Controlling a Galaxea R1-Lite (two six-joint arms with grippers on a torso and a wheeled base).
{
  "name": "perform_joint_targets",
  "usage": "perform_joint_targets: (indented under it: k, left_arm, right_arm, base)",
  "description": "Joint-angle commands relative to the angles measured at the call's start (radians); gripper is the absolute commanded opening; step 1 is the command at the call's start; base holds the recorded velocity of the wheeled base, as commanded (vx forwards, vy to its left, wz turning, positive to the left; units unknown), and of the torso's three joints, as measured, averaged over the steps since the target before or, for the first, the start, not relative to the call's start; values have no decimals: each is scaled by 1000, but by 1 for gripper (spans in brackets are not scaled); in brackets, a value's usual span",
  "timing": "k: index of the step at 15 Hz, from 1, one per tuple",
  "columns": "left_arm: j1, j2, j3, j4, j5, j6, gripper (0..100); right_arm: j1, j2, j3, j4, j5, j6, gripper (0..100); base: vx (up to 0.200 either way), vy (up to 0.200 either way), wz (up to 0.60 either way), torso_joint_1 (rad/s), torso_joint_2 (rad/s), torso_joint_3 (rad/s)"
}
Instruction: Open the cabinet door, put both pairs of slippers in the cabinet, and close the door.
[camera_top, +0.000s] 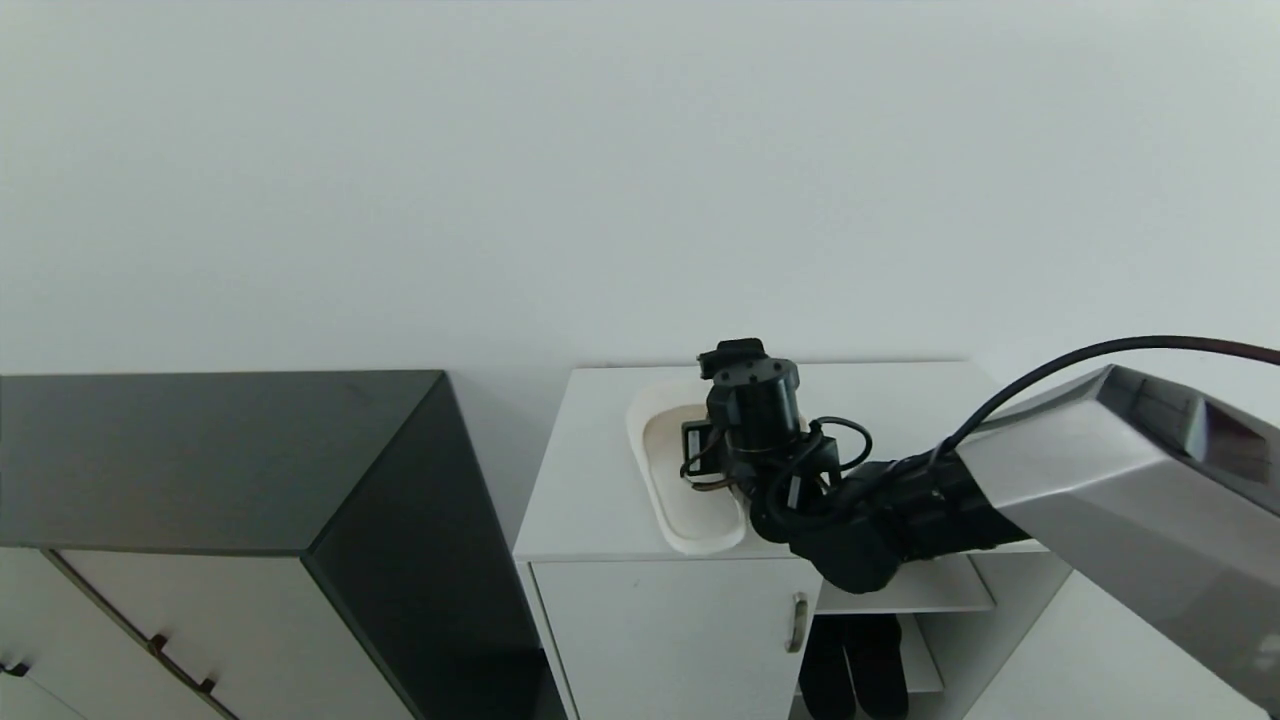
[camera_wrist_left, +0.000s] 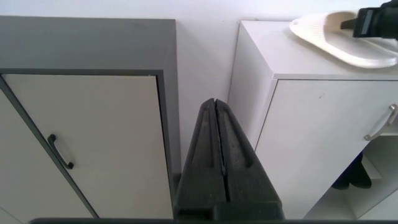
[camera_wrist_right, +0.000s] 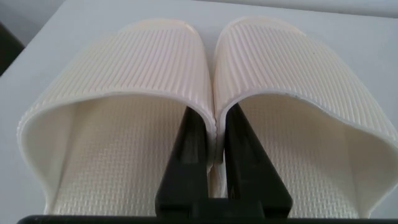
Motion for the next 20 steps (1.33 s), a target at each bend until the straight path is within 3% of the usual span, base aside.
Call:
perform_joint_targets:
  k: [1,4,6,16,20]
  left_arm:
    - [0,0,0,0,1,0,0]
    - [0,0,0,0,7,0,0]
    - [0,0,0,0,5,0,0]
    - [0,0,0,0,4,0,0]
    - [0,0,0,0,4,0,0]
  right_arm:
    - [41,-188,164,-4,1,0,0]
    - [107,-372,403,-4,55,-6,0]
    - [136,-439,466,-1,69,-52,0]
    - [151,-430,467,-5,63,-49,0]
    - [150,-430,470,-5,61,-49,0]
  base:
    - [0,0,0,0,0,0]
    - [0,0,0,0,0,0]
    - [0,0,0,0,0,0]
    - [0,0,0,0,0,0]
    - [-200,0,0,10,5,0]
